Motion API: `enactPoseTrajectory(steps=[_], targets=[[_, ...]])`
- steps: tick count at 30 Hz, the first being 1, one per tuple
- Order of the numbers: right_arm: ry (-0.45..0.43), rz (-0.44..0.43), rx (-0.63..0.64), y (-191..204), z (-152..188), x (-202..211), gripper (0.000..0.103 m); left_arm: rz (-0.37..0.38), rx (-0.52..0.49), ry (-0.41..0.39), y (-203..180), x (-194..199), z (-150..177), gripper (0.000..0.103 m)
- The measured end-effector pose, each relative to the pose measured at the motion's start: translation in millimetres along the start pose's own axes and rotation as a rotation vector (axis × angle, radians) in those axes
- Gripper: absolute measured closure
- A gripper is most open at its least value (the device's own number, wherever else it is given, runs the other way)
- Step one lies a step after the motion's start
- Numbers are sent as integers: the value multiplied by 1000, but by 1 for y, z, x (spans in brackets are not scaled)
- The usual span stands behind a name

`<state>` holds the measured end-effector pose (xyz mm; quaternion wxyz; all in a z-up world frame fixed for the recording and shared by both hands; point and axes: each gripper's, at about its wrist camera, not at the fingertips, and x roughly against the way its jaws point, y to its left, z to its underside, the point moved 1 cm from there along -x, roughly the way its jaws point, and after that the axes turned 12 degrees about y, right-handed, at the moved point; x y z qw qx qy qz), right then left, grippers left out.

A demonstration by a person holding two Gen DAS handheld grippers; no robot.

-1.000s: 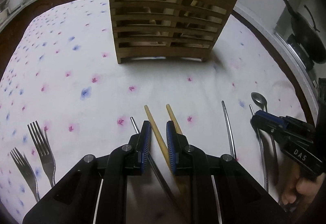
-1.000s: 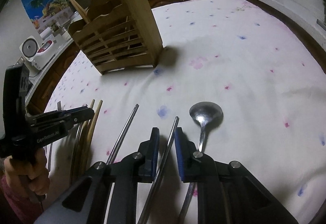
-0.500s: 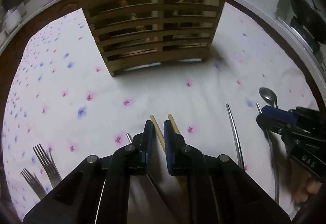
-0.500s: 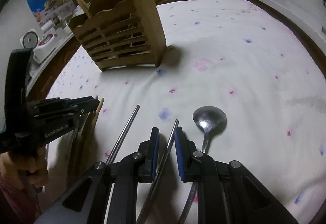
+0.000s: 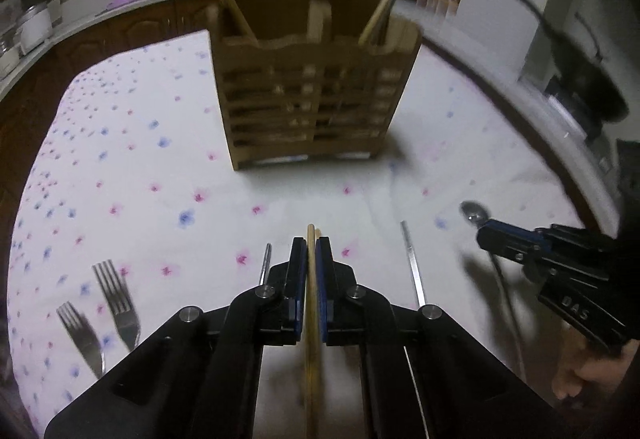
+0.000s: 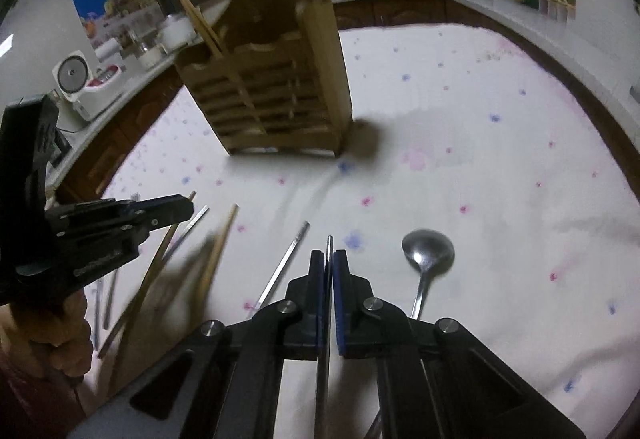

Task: Organize utensils
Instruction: 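Lift both held chopsticks and carry them over the wooden holder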

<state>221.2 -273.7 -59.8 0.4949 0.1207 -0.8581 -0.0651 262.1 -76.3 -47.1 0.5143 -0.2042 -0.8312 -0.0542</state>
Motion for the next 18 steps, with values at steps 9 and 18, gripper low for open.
enactPoseTrajectory(steps=[9, 18], targets=[[-107, -31, 15, 14, -8, 45, 99, 30, -8, -119, -7, 64, 12, 99], [-250, -53, 49, 35, -15, 101, 99, 54, 4, -262, -4, 121, 23, 99]])
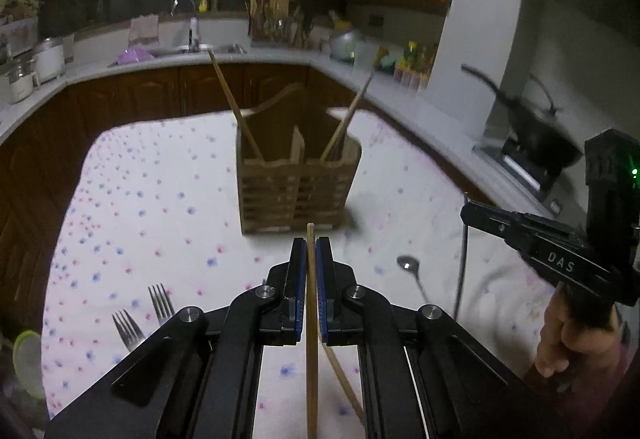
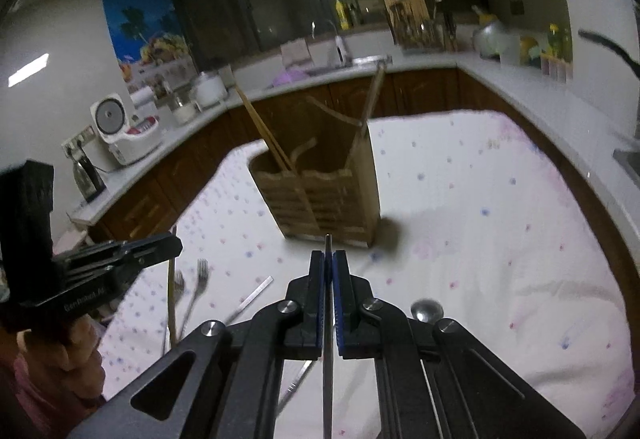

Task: Organize utensils
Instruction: 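Lift both held chopsticks and carry them over the wooden holder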

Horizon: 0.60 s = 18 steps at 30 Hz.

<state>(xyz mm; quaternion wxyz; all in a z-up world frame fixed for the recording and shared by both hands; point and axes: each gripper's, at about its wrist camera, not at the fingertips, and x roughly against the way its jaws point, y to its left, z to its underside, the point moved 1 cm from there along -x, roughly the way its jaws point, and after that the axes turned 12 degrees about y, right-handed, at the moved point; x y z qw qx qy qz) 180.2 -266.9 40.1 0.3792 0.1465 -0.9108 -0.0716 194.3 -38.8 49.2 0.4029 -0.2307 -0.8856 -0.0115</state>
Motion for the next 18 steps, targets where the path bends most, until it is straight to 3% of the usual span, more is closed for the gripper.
enactPoseTrajectory(steps=[8, 18], targets=[[-95, -2, 19, 9, -15, 26, 99, 1, 45, -99, 11, 34, -6, 99], [-135, 2, 28, 11, -23, 36, 99, 3, 93, -178, 20, 47, -13, 99]])
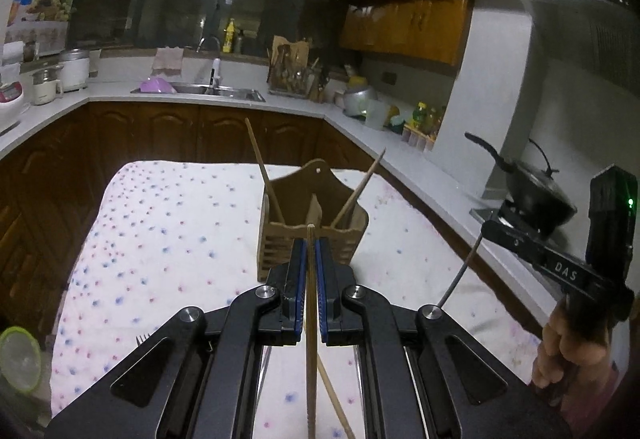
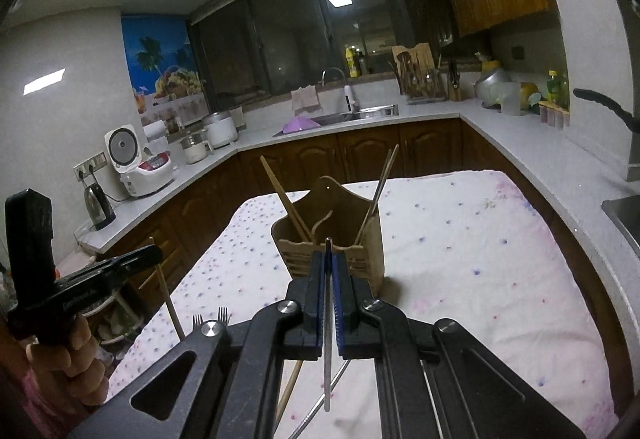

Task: Organize utensils
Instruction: 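Lift both held chopsticks and carry them over the wooden holder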

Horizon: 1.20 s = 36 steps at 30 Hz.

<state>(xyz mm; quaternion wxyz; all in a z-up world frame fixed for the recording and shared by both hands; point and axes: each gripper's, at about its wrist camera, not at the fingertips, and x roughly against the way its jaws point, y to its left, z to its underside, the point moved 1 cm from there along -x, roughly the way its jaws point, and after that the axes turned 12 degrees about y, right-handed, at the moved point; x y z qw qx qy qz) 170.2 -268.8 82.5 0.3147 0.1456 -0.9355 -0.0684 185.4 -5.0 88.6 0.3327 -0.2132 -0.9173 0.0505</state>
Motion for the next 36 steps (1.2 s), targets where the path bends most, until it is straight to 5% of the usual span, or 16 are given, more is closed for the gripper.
enactPoseTrajectory(steps=[19, 36], targets=[[-98, 9, -18, -10, -32, 1, 99, -5, 47, -191, 10, 8, -38, 99], [-251, 25, -37, -19, -102, -13, 99, -39, 113, -403, 27, -8, -116, 99]])
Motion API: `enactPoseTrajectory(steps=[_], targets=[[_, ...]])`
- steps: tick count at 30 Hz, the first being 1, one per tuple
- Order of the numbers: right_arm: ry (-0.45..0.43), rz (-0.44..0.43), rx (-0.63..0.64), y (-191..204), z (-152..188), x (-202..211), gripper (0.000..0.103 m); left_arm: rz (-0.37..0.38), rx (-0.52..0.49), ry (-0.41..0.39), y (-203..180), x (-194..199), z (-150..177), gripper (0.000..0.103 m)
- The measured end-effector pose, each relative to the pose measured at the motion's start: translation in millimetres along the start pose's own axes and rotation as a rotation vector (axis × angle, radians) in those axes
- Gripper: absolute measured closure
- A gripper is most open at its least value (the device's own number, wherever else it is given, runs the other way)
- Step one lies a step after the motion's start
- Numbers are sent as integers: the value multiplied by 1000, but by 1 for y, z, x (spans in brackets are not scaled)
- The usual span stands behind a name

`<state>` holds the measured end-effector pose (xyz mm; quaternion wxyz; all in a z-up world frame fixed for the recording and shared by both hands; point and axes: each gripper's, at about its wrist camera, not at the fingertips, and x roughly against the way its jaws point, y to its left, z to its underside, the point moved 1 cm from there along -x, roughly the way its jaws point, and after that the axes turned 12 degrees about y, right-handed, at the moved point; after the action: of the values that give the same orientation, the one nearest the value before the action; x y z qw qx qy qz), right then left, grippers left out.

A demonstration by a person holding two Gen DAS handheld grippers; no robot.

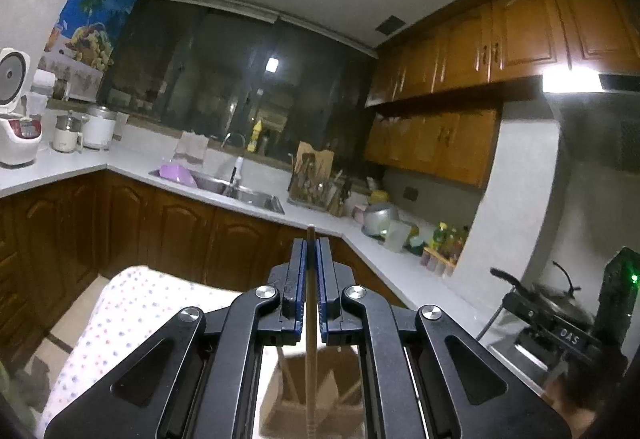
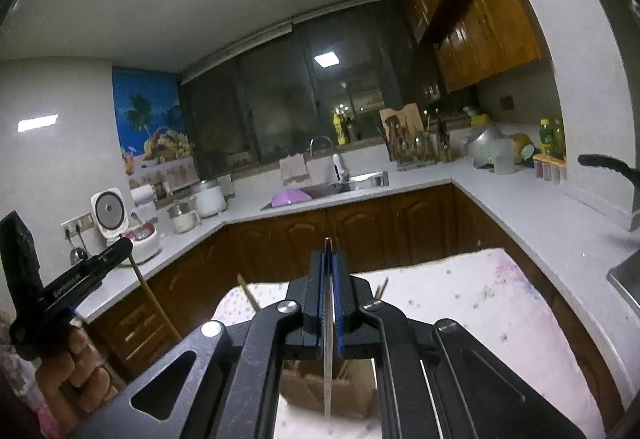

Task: Organize utensils
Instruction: 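Lift both held chopsticks and carry them over the wooden holder, then lower the chopsticks into the holder and open both tools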

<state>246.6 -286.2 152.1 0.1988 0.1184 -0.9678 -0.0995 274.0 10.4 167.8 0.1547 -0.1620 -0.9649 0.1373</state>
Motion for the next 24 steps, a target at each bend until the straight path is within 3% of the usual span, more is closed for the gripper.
enactPoseTrajectory(steps=[10, 24], targets=[[-19, 13, -7, -9, -19, -38, 99, -62, -28, -39, -5, -50, -10, 99], [68, 11, -72, -28, 14, -88, 99, -110, 9, 61, 16, -104, 33, 99]])
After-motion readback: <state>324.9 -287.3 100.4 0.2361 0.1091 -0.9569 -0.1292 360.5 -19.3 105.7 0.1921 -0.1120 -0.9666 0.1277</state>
